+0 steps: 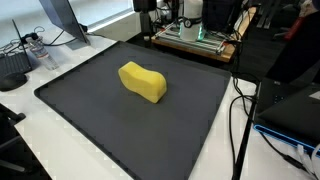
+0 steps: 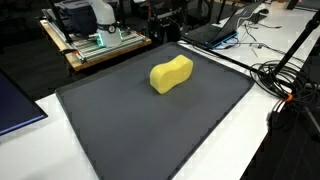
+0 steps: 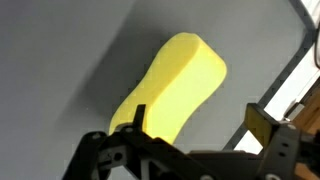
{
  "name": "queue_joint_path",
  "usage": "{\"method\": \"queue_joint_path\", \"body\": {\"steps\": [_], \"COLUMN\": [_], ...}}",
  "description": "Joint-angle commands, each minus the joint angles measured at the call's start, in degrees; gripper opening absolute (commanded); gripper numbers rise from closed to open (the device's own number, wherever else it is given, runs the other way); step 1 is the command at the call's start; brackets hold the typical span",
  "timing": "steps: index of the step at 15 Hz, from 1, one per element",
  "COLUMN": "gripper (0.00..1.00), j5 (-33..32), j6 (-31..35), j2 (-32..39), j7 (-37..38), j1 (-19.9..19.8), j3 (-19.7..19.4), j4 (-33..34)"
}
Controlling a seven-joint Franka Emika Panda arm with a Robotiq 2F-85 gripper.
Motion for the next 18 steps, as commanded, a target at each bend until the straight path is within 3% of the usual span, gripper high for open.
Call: {"method": "queue_joint_path", "body": {"steps": [1, 3, 7, 11, 18], "gripper": [1.00, 1.00, 1.00, 1.00, 1.00], "j5": [-4.00, -5.39, -10.65, -20.46, -23.44], "j6": [-15.17, -20.36, -24.18, -28.75, -43.35], "j2": [0.31, 3.14, 10.98, 20.79, 35.88], "j7": [10.55, 17.98, 32.74, 46.74, 53.66], "j1": [-1.59, -2.29, -2.10, 0.46, 4.13], "j3": [-0.64, -0.87, -1.29, -2.94, -5.57], "j4": [12.98, 20.30, 32.59, 43.39, 61.66]}}
